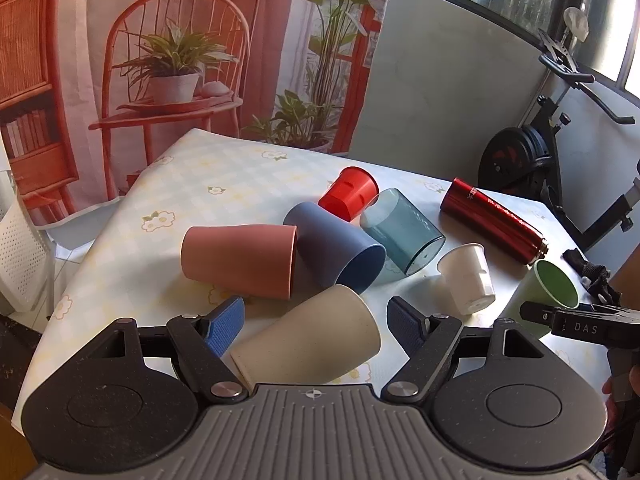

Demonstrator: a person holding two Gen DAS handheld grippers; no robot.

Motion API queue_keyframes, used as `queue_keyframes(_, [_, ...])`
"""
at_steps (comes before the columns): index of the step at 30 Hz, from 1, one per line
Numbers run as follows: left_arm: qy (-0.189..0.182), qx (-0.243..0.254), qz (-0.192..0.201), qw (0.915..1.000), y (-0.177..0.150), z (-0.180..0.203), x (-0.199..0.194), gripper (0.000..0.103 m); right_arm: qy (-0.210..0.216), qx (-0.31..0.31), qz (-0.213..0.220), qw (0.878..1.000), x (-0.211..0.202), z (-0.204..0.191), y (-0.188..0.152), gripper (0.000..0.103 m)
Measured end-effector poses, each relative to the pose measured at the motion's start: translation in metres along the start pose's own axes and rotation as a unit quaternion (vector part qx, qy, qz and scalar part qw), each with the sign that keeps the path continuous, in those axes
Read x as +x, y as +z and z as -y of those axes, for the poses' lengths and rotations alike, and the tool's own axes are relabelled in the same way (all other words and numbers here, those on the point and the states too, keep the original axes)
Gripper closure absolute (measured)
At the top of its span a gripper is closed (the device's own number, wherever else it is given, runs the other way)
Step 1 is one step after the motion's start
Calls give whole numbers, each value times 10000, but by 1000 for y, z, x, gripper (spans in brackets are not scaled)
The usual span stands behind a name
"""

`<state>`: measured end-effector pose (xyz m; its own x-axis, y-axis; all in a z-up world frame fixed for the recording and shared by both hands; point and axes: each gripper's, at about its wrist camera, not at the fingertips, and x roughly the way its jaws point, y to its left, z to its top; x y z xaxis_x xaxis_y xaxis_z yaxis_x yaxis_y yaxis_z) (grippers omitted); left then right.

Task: Flip cup upright

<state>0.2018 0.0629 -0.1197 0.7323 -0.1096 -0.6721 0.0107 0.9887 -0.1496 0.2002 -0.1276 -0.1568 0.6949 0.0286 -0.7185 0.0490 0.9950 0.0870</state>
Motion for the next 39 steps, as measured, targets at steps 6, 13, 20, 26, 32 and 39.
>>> queue_keyframes(6, [-39, 51, 84, 9999, 4, 4, -6, 21, 1, 46, -37, 10000, -13, -1, 4, 20])
queue_keyframes(13, [-69, 279, 348, 9990, 14, 13, -21, 15, 49, 67, 64, 9999, -39, -6, 13, 9])
queue_keyframes(20, [-11, 411, 574, 9975, 23, 21, -41, 11, 179, 159, 135, 9996, -71, -14, 21, 0])
queue_keyframes(26, [-115, 580, 761, 9953, 30, 28, -63, 10, 114, 138, 351, 9992, -101, -23, 25, 0])
queue_keyframes(32, [-171, 784, 1005, 9917, 29, 33, -83, 5, 73, 167, 512, 9985, -126, -28, 22, 0])
queue_keyframes(39, [-242, 903, 1195, 9884, 22, 33, -104, 5, 20, 150, 617, 9980, -148, -34, 15, 0])
